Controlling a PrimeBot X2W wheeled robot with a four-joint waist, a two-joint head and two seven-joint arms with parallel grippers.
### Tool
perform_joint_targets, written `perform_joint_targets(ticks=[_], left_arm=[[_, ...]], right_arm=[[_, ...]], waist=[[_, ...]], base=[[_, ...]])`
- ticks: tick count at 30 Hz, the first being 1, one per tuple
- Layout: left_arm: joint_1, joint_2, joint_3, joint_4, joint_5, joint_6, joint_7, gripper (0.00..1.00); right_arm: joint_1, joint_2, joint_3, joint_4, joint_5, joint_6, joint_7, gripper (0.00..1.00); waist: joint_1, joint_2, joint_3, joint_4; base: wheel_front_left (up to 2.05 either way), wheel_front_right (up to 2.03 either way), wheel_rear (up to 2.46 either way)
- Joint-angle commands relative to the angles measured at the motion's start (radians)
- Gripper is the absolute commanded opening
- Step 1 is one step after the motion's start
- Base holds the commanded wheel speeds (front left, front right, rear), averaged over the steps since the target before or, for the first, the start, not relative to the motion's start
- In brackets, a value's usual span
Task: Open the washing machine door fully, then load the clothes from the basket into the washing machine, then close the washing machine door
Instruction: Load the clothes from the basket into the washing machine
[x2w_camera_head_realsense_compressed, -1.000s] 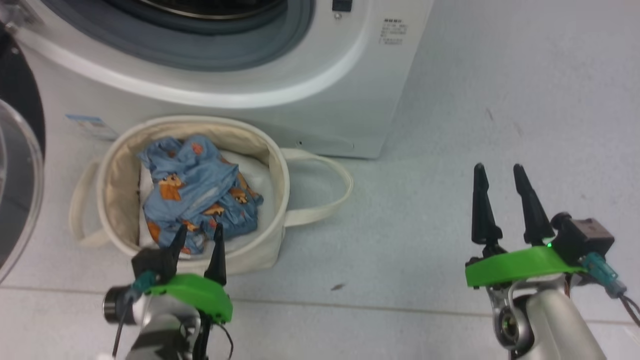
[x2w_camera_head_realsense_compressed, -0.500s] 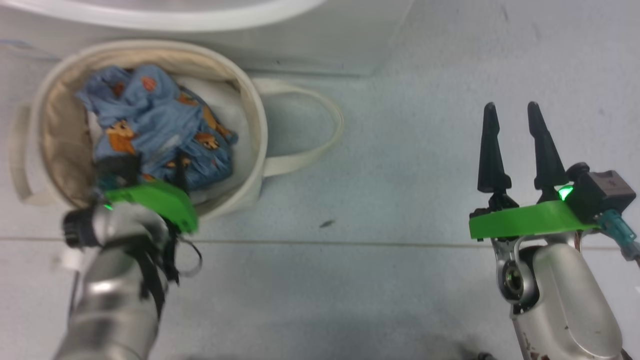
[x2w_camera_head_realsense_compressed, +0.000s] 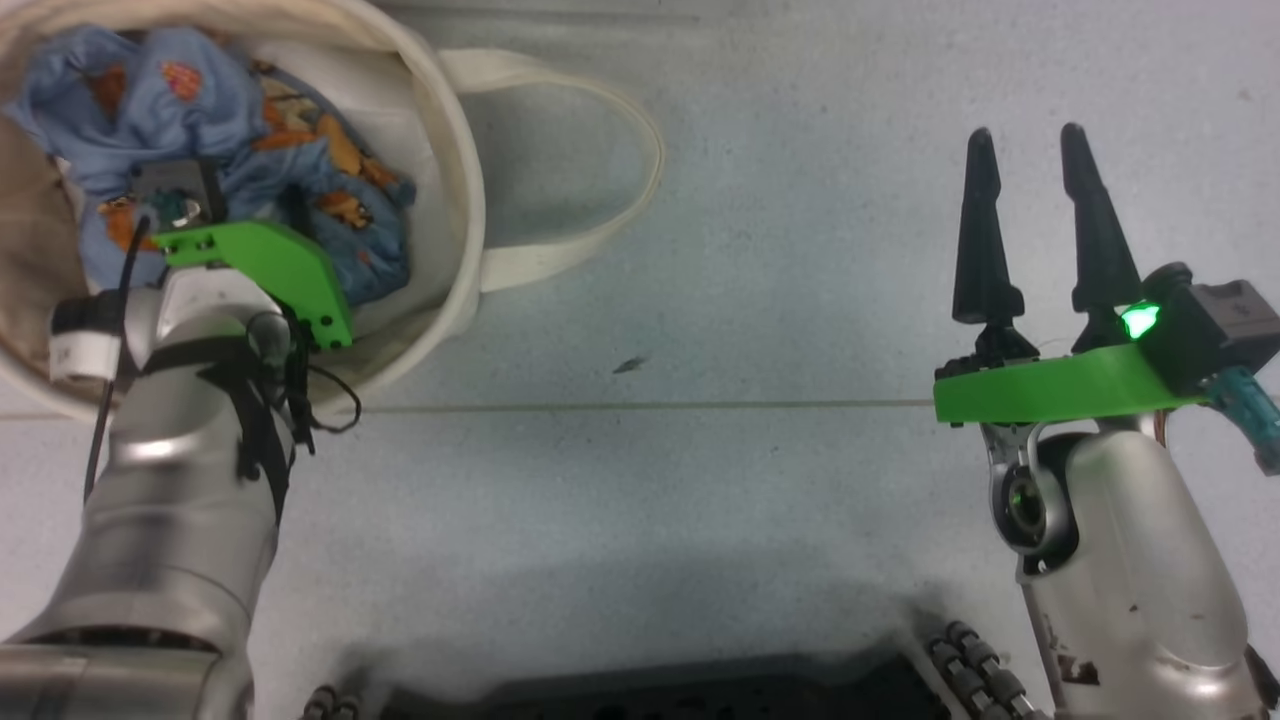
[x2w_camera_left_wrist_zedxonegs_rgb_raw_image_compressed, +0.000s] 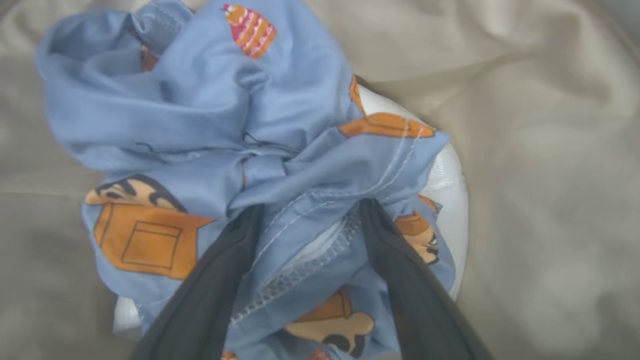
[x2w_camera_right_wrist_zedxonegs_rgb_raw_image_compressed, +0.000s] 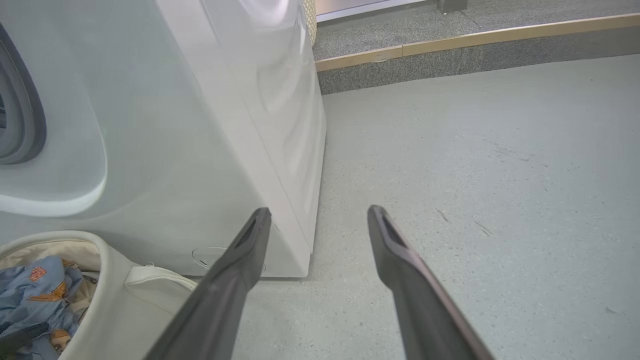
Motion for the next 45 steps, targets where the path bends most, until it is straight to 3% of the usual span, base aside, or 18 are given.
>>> perform_joint_targets(ticks=[1,5,10,11,12,14,19,25,30,34,45], left_arm=[[-0.008,0.050,0.014,-0.005,0.002,0.038,0.027,1.00],[-0.032,0.049,-0.028,-0.003,0.035,0.059,0.135,1.00],[-0.049,0.047,-0.028,-0.002,0.021,0.057,0.192,1.00],[-0.049,0.043,-0.021,-0.002,0.010,0.051,0.206,0.74],[-0.045,0.041,-0.011,-0.002,-0.004,0.043,0.223,0.00],[-0.042,0.039,-0.001,-0.002,-0.020,0.032,0.230,0.00],[-0.025,0.042,0.009,-0.002,-0.038,0.025,0.096,0.00],[0.029,0.042,0.029,-0.002,-0.073,-0.031,-0.075,0.00],[0.082,0.047,0.061,-0.036,-0.109,-0.078,-0.148,0.00],[0.174,0.041,0.115,-0.252,-0.121,-0.114,-0.152,0.00],[0.489,-0.021,0.249,-0.779,0.015,-0.176,-0.153,0.00]], right_arm=[[0.012,0.004,0.023,-0.035,-0.009,0.000,-0.012,1.00],[0.004,0.004,0.026,-0.030,-0.018,0.000,-0.012,1.00],[-0.001,0.004,0.041,-0.032,-0.027,0.000,-0.012,1.00],[-0.001,0.004,0.042,-0.031,-0.029,0.000,-0.012,1.00],[-0.002,0.004,0.043,-0.030,-0.031,0.000,-0.012,1.00],[-0.005,0.004,0.043,-0.029,-0.036,0.000,-0.012,1.00],[-0.008,0.004,0.052,-0.024,-0.039,0.000,-0.012,1.00],[0.001,0.004,0.063,-0.007,-0.031,0.000,-0.012,1.00],[0.020,0.004,0.073,0.012,-0.020,0.000,-0.012,1.00],[0.038,0.004,0.072,0.035,-0.009,0.000,-0.012,1.00],[0.098,0.004,0.075,0.061,0.021,0.000,-0.012,1.00]], waist=[[-0.0001,0.0001,0.029,-0.003],[-0.0001,0.0001,0.058,-0.001],[-0.0001,0.0001,0.082,0.002],[-0.0001,0.0001,0.084,0.003],[-0.0001,0.0001,0.085,0.004],[-0.0001,0.0001,0.084,0.006],[-0.0001,0.0001,0.052,0.021],[-0.0001,0.0001,-0.030,0.039],[-0.0001,0.0001,-0.116,0.055],[-0.0001,0.0001,-0.182,0.069],[-0.0001,0.0001,-0.354,0.092]], base=[[0.00,0.00,0.00],[0.00,0.00,0.00],[0.00,0.00,0.00],[0.00,0.00,0.00],[0.00,0.00,0.00],[0.00,0.00,0.00],[0.00,0.00,0.00],[0.00,0.00,0.00],[0.00,0.00,0.00],[0.00,0.00,0.00],[0.00,0.00,0.00]])
